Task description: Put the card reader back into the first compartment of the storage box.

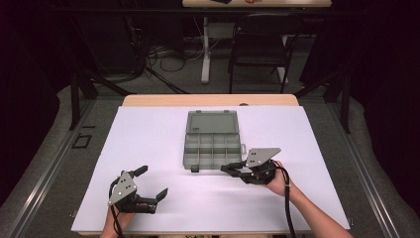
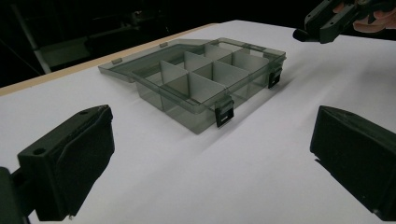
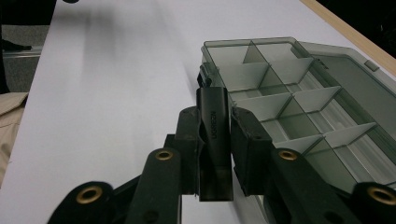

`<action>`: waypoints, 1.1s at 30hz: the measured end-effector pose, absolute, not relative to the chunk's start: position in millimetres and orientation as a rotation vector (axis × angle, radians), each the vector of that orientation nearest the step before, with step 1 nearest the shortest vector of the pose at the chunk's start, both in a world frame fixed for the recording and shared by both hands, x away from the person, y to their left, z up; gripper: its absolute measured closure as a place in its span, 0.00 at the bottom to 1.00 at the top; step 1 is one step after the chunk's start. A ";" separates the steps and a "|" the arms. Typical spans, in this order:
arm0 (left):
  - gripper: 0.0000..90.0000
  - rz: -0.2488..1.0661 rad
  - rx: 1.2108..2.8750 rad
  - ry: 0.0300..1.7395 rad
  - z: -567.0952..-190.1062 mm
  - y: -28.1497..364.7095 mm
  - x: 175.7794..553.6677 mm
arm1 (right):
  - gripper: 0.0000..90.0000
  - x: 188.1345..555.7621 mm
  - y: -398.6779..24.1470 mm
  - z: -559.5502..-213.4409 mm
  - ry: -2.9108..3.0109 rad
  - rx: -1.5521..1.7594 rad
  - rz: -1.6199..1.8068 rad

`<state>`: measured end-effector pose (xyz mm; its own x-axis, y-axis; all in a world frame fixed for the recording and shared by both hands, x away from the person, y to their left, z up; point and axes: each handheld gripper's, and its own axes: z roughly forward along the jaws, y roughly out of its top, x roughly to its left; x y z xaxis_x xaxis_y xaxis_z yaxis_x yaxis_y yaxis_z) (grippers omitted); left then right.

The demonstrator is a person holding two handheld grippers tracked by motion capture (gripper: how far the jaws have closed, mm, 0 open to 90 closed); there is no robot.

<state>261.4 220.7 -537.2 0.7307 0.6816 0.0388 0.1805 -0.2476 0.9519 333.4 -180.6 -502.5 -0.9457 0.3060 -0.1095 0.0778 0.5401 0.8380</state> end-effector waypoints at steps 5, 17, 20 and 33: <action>0.00 0.546 1.794 0.676 -537.2 220.6 261.2 | 0.82 333.1 -180.4 -500.7 2.526 0.328 1.365; 0.00 0.552 1.793 0.676 -536.6 221.3 260.6 | 0.82 333.8 -179.3 -494.9 2.497 0.359 1.368; 0.00 0.553 1.790 0.680 -536.5 222.1 260.4 | 0.82 334.1 -179.7 -495.0 2.497 0.368 1.366; 0.00 0.551 1.789 0.679 -537.1 221.7 261.4 | 0.82 337.4 -178.0 -490.9 2.481 0.406 1.342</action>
